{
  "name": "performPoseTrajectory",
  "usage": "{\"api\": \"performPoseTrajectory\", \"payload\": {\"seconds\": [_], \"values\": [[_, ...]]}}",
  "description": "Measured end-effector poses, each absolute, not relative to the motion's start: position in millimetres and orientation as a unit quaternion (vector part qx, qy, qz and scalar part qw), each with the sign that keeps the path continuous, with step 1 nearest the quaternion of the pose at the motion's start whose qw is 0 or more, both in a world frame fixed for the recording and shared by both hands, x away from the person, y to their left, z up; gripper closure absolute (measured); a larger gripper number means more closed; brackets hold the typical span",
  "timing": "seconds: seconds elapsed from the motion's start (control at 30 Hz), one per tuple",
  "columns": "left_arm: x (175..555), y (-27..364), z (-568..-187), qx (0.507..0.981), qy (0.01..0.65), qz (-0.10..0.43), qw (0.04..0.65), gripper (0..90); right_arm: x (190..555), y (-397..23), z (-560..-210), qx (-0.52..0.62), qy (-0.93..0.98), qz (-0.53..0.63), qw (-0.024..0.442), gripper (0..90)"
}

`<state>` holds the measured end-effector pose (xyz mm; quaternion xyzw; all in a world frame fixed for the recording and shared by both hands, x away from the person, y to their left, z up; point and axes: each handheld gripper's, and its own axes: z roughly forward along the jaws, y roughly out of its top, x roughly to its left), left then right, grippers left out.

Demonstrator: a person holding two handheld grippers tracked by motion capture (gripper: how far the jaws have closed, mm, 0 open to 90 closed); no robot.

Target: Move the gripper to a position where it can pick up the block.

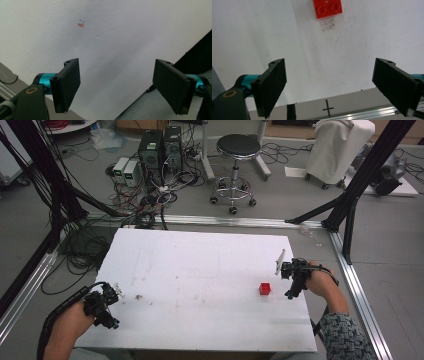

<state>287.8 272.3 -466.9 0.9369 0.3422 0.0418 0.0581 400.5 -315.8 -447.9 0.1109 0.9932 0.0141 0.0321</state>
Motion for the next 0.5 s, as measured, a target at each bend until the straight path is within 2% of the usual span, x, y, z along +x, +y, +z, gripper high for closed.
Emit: {"api": "performPoseTrajectory", "payload": {"seconds": [0.5], "values": [[286.1,275.3,-464.6,0.934,0.348,0.043,0.062,22.4,419.3,-284.0,-458.1,0.055,0.998,0.019,0.027,11.6]]}}
